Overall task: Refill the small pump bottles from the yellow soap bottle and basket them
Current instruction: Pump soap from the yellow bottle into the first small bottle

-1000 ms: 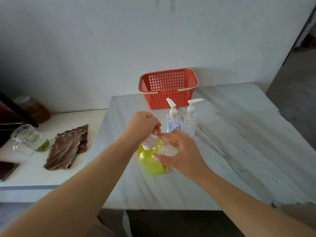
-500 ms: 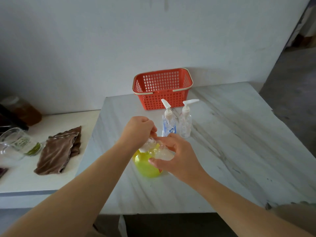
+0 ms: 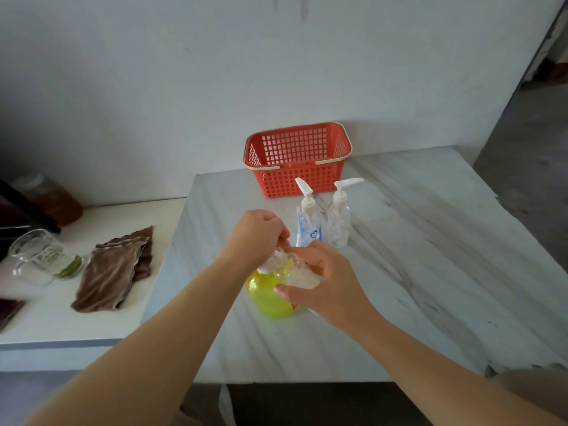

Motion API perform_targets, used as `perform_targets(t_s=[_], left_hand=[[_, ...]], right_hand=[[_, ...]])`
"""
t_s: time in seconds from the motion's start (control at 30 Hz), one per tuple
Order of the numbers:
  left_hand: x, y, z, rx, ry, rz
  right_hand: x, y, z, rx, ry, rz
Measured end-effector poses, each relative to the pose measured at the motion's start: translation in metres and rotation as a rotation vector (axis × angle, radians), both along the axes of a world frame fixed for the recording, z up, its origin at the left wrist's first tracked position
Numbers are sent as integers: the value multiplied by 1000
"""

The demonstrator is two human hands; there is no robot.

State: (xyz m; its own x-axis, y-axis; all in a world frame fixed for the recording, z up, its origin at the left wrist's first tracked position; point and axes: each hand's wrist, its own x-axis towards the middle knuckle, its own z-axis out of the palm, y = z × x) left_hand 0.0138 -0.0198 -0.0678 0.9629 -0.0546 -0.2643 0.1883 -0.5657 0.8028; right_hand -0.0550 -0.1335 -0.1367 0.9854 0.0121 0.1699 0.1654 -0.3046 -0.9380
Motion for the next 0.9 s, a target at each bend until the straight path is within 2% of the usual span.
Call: perform_targets(t_s=[0.4, 0.6, 0.9], left_hand=[[4, 2, 7, -6, -32, -4], [1, 1, 2, -18, 29, 12], [1, 1, 2, -11, 20, 40]], right_hand=[[0, 0, 11, -5, -17, 10], [-2, 0, 6, -18, -2, 6], [-3, 0, 7, -15, 17, 11]])
